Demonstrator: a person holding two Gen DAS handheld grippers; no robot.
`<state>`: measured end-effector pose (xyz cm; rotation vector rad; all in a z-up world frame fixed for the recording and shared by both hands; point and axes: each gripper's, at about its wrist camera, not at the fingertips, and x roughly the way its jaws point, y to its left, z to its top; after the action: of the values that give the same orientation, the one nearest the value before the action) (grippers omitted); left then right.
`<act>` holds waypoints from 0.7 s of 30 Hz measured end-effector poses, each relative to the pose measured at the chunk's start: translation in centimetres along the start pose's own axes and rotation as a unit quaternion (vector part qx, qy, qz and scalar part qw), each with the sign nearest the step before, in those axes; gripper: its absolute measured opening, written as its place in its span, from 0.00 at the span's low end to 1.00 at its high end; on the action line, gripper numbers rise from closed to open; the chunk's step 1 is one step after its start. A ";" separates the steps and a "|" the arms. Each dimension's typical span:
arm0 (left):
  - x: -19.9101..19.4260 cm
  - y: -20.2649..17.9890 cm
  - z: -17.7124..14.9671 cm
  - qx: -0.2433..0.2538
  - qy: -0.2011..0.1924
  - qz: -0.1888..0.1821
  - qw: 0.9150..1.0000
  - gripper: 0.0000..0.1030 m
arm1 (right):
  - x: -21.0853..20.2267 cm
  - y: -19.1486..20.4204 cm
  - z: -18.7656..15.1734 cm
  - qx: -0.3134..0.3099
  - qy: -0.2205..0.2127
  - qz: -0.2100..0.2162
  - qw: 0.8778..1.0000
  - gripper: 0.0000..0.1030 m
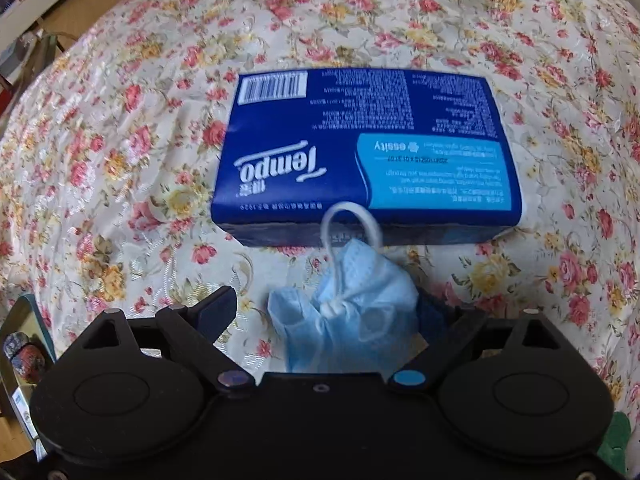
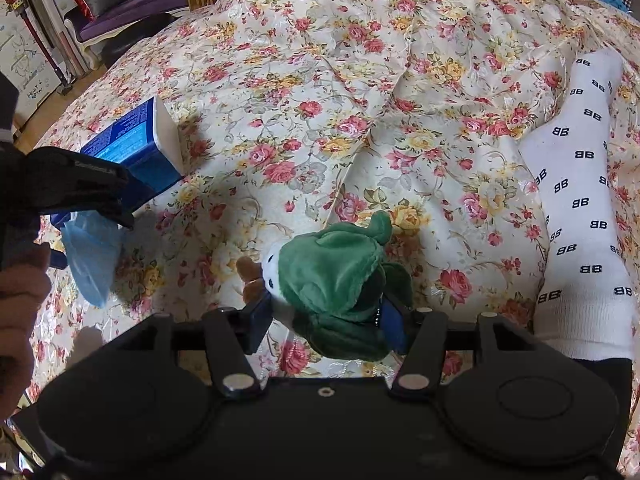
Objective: Organize soft objects
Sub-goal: 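Grasp the green plush toy with the right tool while the left tool grasps the blue face mask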
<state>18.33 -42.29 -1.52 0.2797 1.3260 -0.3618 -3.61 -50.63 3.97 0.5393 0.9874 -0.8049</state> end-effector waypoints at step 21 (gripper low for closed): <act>-5.6 4.3 -2.1 -0.001 0.049 -0.054 0.997 0.56 | 0.7 -0.1 0.0 -0.008 -0.010 0.001 1.000 0.54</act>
<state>17.15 -37.03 3.43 0.2266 1.4406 -0.4416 -3.50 -50.94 3.37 0.5167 0.9738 -0.7983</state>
